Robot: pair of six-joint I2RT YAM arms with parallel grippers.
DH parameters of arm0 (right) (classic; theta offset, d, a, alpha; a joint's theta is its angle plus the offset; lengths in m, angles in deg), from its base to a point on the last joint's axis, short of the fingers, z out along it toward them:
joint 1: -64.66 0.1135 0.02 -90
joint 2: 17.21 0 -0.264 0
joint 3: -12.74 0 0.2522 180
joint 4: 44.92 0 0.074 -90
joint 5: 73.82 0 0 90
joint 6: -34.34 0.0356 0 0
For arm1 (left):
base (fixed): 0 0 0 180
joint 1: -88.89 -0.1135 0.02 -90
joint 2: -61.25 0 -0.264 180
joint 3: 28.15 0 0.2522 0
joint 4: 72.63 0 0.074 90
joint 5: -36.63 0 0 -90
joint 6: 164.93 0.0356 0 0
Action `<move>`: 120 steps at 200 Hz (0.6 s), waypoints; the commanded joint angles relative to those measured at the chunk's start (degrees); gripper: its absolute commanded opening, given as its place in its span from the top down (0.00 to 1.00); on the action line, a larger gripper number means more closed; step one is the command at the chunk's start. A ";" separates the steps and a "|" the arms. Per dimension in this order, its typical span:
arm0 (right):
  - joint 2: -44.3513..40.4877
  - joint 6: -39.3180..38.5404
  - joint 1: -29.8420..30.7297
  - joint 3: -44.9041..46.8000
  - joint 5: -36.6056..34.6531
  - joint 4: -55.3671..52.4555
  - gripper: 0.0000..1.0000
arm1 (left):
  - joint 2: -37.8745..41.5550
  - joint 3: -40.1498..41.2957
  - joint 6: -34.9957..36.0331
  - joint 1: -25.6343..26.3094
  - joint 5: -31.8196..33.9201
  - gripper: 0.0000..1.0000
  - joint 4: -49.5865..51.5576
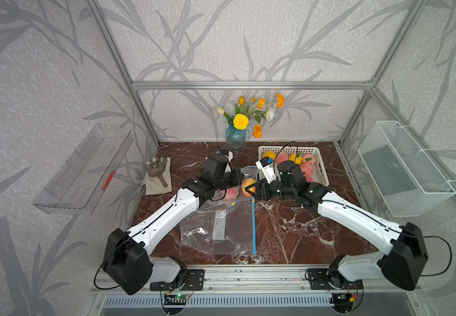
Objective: Place the peach in a zip-top bag and seal the zipper
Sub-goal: Place the peach in the zipper food storage bag.
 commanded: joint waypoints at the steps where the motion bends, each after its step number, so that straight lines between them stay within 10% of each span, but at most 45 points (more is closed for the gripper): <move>1: 0.86 -0.23 -0.08 -1.99 -3.98 -0.09 0.37 | 2.73 -3.41 1.92 -0.16 1.58 1.00 1.71; 120: 6.82 -2.35 0.80 -16.31 -8.55 -10.00 0.17 | 6.91 -6.60 3.34 -0.08 3.73 1.00 5.15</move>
